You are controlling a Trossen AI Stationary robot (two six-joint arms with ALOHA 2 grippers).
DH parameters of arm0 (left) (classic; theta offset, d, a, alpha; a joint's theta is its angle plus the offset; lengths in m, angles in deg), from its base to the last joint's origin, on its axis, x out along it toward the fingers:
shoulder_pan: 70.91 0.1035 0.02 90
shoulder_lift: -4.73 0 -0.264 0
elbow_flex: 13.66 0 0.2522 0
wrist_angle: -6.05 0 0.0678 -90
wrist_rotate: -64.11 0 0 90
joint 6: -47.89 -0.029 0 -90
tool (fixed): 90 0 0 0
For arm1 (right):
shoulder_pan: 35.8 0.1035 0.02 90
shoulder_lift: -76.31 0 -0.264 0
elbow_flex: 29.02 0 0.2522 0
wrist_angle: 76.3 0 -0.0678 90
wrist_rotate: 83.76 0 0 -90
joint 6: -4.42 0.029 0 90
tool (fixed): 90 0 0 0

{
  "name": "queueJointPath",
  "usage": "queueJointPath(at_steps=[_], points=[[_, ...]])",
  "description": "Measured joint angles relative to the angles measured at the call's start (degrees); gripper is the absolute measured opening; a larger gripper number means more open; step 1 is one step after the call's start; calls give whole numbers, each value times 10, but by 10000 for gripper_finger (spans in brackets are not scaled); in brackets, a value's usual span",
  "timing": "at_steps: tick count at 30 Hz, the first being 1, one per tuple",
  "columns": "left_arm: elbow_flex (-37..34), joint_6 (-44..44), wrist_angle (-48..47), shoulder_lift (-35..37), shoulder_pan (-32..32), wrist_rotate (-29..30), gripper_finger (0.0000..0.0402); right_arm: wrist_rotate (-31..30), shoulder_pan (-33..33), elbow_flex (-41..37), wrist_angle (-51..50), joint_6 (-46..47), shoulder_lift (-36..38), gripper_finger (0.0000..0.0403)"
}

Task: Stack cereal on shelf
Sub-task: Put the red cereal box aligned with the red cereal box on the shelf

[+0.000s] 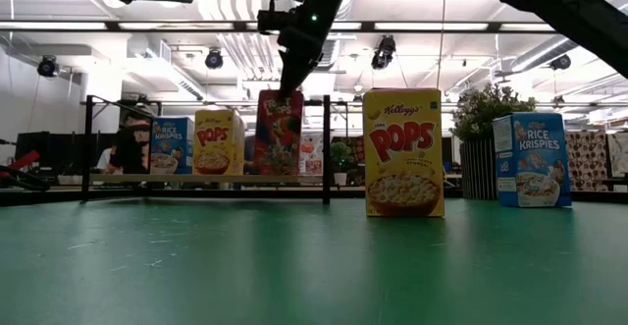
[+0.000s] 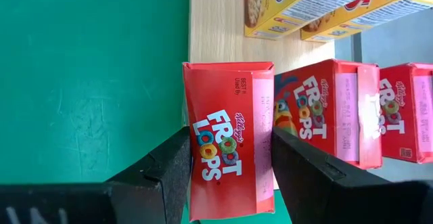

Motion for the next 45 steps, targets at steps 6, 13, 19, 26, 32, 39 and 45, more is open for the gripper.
queueJointPath(at_steps=[6,13,19,26,32,39,45], points=[[0,0,0,0,0,0,0,-1,-5,0,4,-4,-4,178],[0,-2,0,0,0,0,0,-1,-7,-1,19,-4,-7,178],[0,-2,0,0,0,0,0,-2,-9,-2,18,-14,-11,178],[0,-2,0,0,0,0,0,-1,-10,-2,19,-9,-11,178],[0,-2,0,0,0,0,0,-1,-10,-5,18,-13,-11,178],[0,-2,0,0,0,0,0,-2,-10,-7,19,-14,-11,178],[0,-2,0,0,0,0,0,-2,-10,-13,20,-13,-11,178]])
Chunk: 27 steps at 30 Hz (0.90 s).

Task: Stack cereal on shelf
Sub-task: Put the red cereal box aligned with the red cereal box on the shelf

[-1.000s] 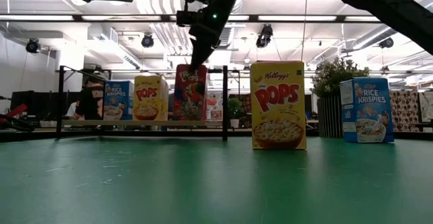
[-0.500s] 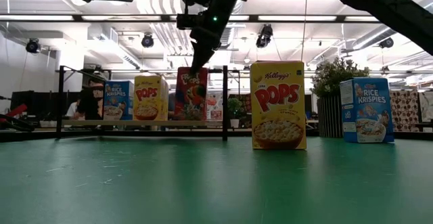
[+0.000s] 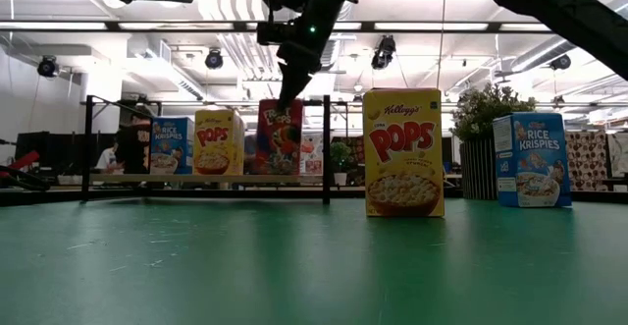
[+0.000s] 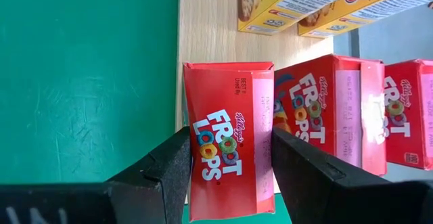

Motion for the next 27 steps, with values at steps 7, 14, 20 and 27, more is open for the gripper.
queueJointPath(at_steps=[7,14,20,27], points=[[0,-2,0,0,0,0,0,0,0,-5,3,-9,0,178],[0,-6,0,0,0,0,0,0,0,-6,13,2,0,178],[0,-6,0,0,0,0,0,0,0,-7,12,8,0,178],[0,-8,0,0,0,0,0,0,0,-7,13,-20,0,172]])
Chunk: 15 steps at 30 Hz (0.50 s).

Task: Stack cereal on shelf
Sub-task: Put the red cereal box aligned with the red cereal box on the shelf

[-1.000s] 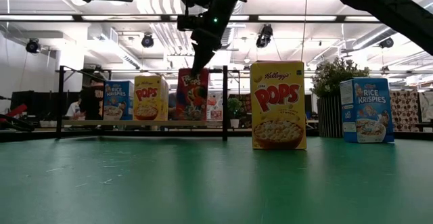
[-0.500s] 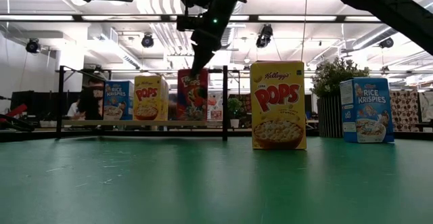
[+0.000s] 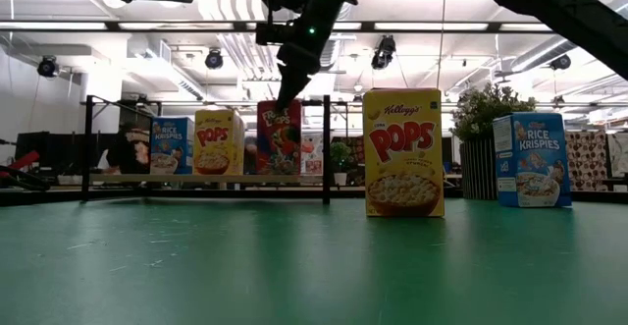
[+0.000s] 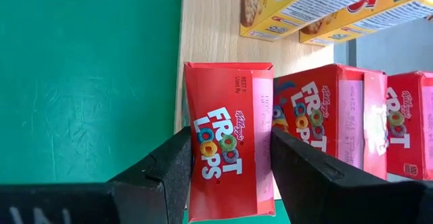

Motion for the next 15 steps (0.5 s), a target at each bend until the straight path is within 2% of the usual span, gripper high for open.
queueJointPath(at_steps=[3,15], points=[[0,-2,0,0,0,0,0,0,0,0,0,12,0,180],[0,-2,0,0,0,0,0,0,0,-1,0,14,0,255]])
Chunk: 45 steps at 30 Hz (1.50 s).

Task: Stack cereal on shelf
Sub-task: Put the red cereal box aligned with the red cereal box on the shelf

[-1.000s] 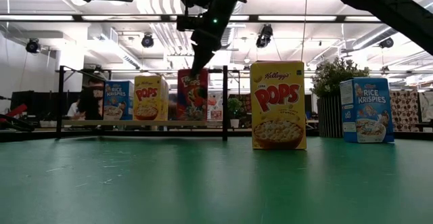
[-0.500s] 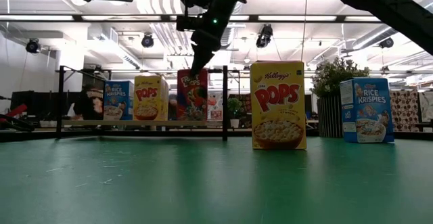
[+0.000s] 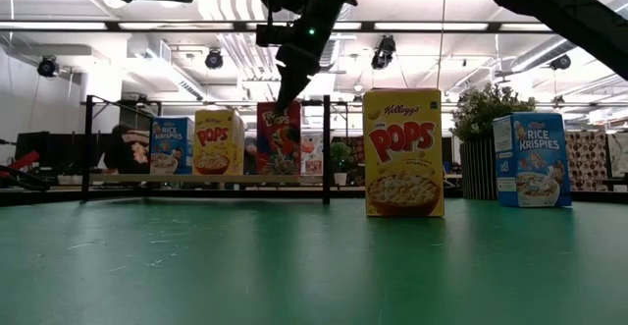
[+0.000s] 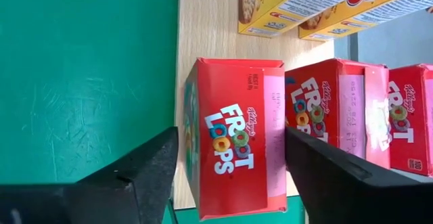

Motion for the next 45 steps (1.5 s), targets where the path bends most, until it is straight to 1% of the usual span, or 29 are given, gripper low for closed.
queueJointPath(at_steps=[4,7,10,19,23,26,29,31,35,36,40,45], points=[[0,0,0,0,0,0,0,0,0,0,0,0,2,265],[0,0,0,0,0,0,0,-3,0,6,-1,0,3,264],[0,0,0,0,0,0,0,-16,0,16,-3,-1,3,258],[0,0,0,0,0,0,0,-17,3,21,-17,-4,16,243],[0,0,0,0,0,0,0,-16,8,21,-23,-4,34,227],[0,0,0,0,0,0,0,-16,10,21,-24,-4,47,203],[0,0,0,0,0,0,0,-16,8,21,-42,-4,52,162],[0,0,0,0,0,0,0,-16,4,21,-62,-4,51,123],[0,0,0,0,0,0,0,-18,-3,20,-79,-4,36,31],[0,0,0,0,0,0,0,-20,-3,20,-80,-5,31,21],[0,0,0,0,0,0,0,-45,-2,19,-79,-10,21,11],[0,0,0,0,0,0,0,-46,-4,19,-78,-9,15,9]])
